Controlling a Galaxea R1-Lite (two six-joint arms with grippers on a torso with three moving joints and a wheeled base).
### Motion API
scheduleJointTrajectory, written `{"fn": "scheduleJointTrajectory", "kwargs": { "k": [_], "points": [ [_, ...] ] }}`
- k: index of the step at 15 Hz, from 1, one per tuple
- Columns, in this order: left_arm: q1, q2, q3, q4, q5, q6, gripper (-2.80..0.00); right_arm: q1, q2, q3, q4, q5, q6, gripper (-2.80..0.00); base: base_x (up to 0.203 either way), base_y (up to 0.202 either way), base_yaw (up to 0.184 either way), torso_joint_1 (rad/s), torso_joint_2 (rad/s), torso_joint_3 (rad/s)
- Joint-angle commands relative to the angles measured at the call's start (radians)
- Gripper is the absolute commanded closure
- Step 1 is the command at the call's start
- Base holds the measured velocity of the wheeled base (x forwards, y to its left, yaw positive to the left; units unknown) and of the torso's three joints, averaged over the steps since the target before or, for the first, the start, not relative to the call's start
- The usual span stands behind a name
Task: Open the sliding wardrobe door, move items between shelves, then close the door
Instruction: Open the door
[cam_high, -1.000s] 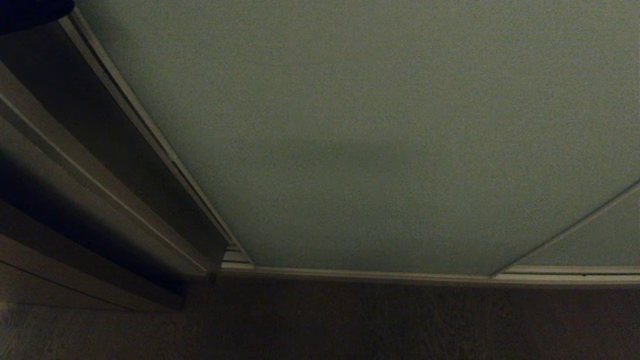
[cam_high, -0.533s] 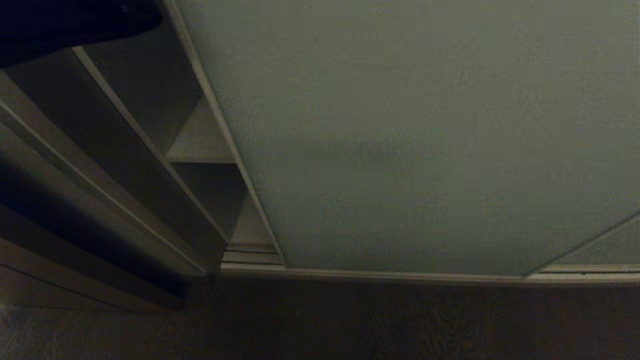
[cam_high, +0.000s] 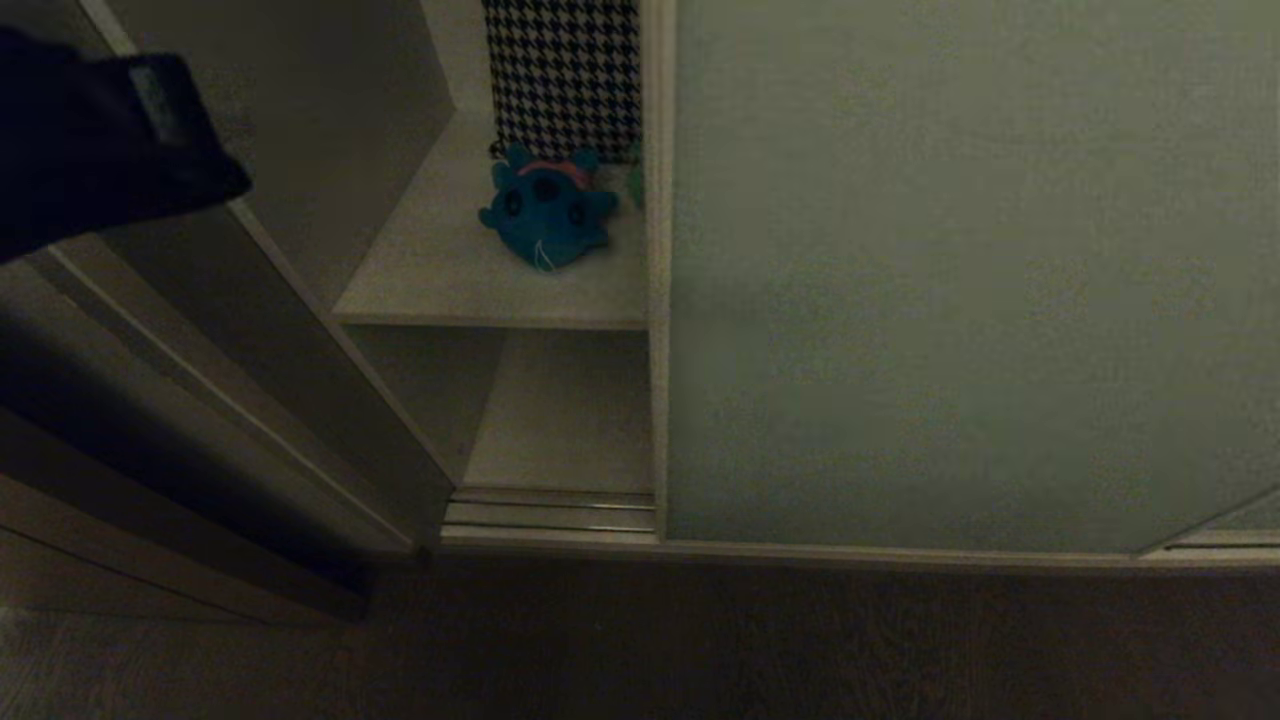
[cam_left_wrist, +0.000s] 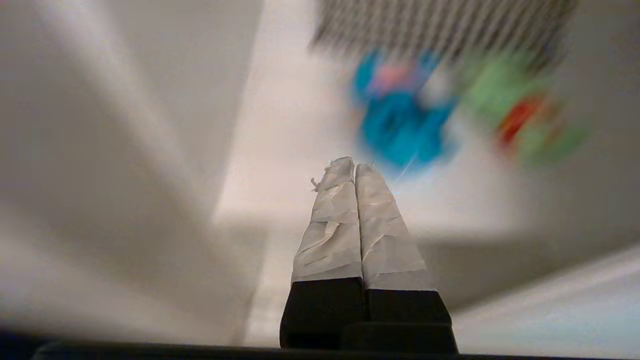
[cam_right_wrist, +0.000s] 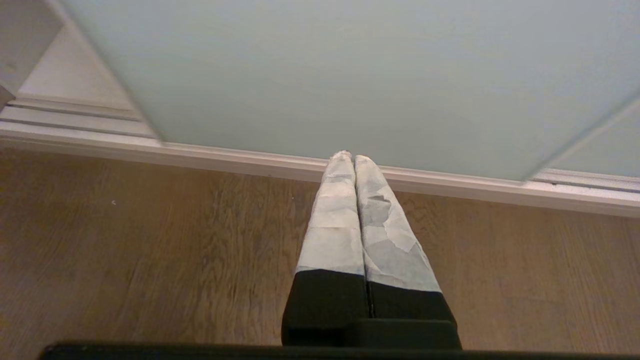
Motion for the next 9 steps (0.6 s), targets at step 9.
{"fn": "scheduleJointTrajectory", "kwargs": {
  "k": [9],
  "points": [
    [0.270,-0.936,0.738,0.292,-0.218,-0.013,0.00,0.002,-0.002,0.000,0.000,0.000,-0.001,0.00,0.000,0.000,0.000,0.000,0.00,0.000]
  ]
}}
